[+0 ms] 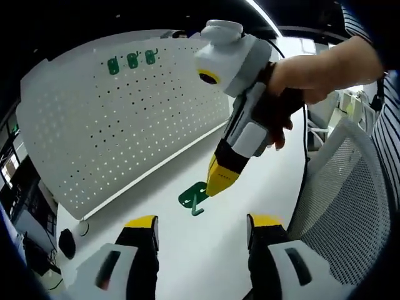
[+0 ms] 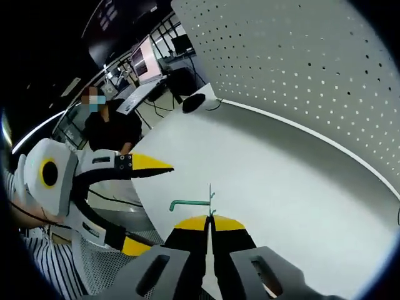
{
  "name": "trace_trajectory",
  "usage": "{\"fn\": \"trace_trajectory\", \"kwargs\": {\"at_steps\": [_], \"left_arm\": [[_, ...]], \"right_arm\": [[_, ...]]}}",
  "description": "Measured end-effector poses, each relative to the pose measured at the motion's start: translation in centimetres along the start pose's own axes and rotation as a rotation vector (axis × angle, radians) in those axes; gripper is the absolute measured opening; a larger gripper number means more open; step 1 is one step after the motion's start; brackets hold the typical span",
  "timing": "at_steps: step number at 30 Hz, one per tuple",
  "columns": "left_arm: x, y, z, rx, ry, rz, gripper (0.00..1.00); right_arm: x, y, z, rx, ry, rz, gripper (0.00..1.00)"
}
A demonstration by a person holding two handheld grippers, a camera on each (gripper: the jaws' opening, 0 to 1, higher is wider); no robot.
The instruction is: Insert the hook assembly into the mounting plate slot until the hook locks in place.
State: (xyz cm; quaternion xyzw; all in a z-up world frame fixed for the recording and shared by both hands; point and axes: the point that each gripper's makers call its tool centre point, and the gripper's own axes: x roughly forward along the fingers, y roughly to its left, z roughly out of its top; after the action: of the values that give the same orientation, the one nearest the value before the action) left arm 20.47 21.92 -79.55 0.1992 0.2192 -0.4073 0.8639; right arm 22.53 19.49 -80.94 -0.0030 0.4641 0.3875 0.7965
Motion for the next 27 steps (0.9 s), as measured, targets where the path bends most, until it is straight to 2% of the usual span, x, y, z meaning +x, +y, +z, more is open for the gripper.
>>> {"fn": "trace_trajectory", "kwargs": {"at_steps": [1, 3, 8, 13, 23, 27], "left_arm": [[0.0, -0.1, 0.0, 0.007, 0.001, -0.003, 0.5], [0.0, -0.3, -0.1, 0.011, 0.002, -0.015, 0.48], [-0.2, -0.8, 0.2, 0.059, -0.014, -0.025, 0.35], [-0.2, -1.3, 0.5, 0.097, -0.02, -0.048, 0.29], [-0.4, -2.0, 0.1, 0.14, -0.023, -0.068, 0.14], [-0.4, -2.0, 0.3, 0.152, -0.036, -0.07, 0.12]], "right_arm": [[0.0, 0.5, -0.3, 0.005, 0.028, 0.017, 0.0], [-0.1, 1.0, -0.4, 0.017, 0.039, 0.038, 0.0], [-0.3, 1.6, -0.9, 0.031, 0.085, 0.057, 0.0], [-0.5, 2.0, -1.4, 0.047, 0.132, 0.076, 0.0], [-0.8, 2.3, -1.8, 0.126, 0.172, 0.112, 0.0], [-0.8, 2.3, -2.3, 0.145, 0.199, 0.122, 0.0]]}}
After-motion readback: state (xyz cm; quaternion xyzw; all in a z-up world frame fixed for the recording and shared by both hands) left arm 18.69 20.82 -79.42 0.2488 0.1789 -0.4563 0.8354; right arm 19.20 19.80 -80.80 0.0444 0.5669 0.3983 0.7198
